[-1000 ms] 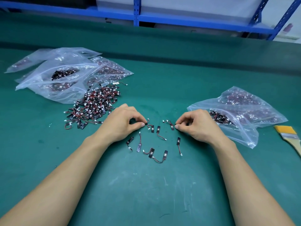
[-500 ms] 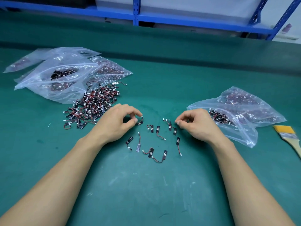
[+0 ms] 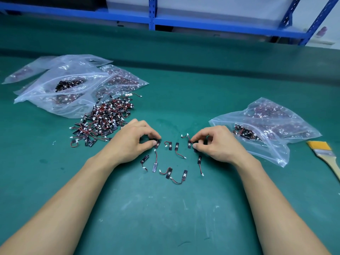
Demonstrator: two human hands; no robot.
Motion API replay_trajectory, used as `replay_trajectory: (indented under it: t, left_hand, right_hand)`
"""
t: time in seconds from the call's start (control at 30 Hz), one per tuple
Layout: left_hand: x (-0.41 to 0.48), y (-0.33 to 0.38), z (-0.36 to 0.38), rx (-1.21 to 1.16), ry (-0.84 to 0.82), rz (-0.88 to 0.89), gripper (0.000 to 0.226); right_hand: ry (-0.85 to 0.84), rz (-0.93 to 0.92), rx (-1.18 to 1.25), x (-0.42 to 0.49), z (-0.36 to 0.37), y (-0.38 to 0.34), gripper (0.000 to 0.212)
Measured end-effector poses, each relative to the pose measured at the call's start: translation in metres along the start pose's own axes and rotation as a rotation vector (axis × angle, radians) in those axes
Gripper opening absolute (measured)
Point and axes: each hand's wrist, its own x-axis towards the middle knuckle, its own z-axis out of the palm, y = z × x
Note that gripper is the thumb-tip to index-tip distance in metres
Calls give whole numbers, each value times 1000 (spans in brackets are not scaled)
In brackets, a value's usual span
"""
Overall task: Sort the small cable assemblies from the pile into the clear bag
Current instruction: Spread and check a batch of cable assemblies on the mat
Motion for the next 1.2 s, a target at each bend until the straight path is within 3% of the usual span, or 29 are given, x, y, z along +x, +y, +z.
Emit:
replay_trajectory:
  t: [0.4, 0.57, 0.73, 1.07, 1.2]
  left_hand:
    - [-1, 2, -1, -35, 28, -11, 17]
    - [-3, 7, -5, -104, 70, -62, 38]
    - [-7, 6, -19, -163, -11, -54, 18]
    - [-10, 2, -20, -154, -92, -64, 21]
    - [-9, 3, -17, -198, 16, -74, 10]
  right_hand:
    - [22, 42, -35, 2, 3, 3, 15]
    - [41, 57, 32, 2, 1, 3, 12]
    - [45, 90, 59, 2, -1, 5, 15]
    - [62, 101, 63, 3, -1, 6, 16]
    - [77, 102, 61, 3, 0, 6, 16]
